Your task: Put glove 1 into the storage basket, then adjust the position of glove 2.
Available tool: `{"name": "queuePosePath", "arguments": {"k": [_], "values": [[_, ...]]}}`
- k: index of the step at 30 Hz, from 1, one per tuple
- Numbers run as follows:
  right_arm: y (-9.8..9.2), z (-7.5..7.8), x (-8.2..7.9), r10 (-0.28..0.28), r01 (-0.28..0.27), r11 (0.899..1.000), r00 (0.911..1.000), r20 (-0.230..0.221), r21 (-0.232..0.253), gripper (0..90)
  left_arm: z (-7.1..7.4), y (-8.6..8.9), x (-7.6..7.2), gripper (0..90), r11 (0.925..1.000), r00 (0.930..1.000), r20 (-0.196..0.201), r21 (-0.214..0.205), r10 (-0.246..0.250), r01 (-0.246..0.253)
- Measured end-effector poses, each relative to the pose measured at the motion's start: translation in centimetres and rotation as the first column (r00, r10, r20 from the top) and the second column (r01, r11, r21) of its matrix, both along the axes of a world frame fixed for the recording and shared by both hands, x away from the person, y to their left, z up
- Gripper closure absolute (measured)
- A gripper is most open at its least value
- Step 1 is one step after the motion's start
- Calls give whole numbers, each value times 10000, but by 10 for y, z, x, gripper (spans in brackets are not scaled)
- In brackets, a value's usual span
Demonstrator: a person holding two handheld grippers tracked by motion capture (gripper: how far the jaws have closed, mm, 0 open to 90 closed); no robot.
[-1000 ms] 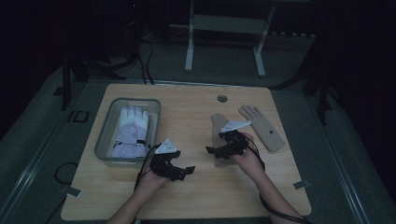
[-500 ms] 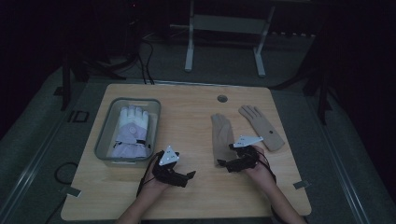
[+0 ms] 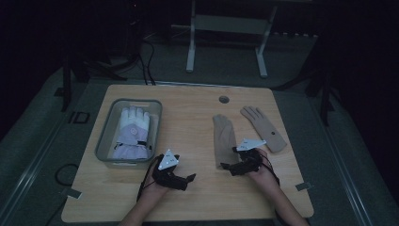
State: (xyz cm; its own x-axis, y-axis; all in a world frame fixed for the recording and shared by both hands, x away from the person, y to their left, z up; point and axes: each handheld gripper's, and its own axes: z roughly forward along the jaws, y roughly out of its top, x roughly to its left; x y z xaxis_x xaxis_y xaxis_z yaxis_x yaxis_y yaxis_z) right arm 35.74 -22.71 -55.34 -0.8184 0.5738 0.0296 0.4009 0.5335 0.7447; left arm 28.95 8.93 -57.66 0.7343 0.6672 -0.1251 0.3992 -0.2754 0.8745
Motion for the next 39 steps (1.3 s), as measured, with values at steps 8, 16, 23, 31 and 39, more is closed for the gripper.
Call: {"name": "queuePosePath", "arguments": {"k": [8, 16, 23, 31, 39], "values": [[-5, 13, 1, -257, 255, 9996, 9993, -274, -76, 121, 0, 1, -1, 21, 9998, 9999, 138, -184, -32, 34], [-9, 34, 10, -908, 908, 9959, 9959, 13, 52, 108, 0, 2, -2, 21, 9998, 9998, 168, -159, 132, -130], [-12, 50, 22, -1195, 1194, 9925, 9928, 22, 274, 138, -1, 3, 0, 21, 9993, 9999, 38, -335, 137, -135], [-2, 55, 45, -1236, 1227, 9923, 9909, 542, 188, 209, -2, 5, 1, 21, 9986, 9997, 17, -467, 246, -245], [10, 43, 65, -1218, 1226, 9924, 9905, 636, -93, 299, -1, 4, 0, 21, 9996, 9999, 40, -231, 156, -155]]}}
